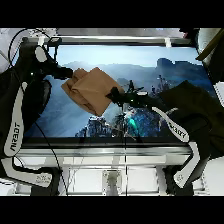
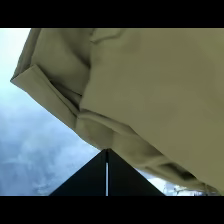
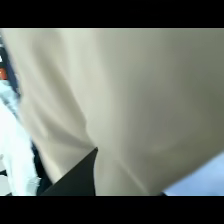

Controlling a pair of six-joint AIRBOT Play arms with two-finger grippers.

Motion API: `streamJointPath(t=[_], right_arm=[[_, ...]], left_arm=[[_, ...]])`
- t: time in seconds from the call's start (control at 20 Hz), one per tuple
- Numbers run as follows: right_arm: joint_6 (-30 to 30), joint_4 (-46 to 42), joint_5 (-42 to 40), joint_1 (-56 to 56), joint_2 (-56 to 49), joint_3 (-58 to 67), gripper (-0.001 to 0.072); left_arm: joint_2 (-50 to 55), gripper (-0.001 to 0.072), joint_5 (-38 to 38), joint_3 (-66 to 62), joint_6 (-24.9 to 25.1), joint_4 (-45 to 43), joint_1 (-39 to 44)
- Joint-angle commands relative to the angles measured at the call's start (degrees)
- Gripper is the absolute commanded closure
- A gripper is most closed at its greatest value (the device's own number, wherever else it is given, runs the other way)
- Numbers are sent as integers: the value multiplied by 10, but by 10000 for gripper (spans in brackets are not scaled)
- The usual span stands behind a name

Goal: Fold the clothes and pants, and hang the long-sleeved shirts on hangers.

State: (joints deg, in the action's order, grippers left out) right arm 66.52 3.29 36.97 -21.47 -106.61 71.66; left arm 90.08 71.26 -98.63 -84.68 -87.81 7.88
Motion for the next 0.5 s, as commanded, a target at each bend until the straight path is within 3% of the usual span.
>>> streamJointPath(t=[0.0, 0.45], right_arm=[[-2, -1, 0, 35, -1, 57, 699], [20, -174, 90, 328, 107, 109, 700]], left_arm=[[-2, 694, 0, 0, 0, 0, -1], [-15, 694, -1, 0, 0, 0, 1]])
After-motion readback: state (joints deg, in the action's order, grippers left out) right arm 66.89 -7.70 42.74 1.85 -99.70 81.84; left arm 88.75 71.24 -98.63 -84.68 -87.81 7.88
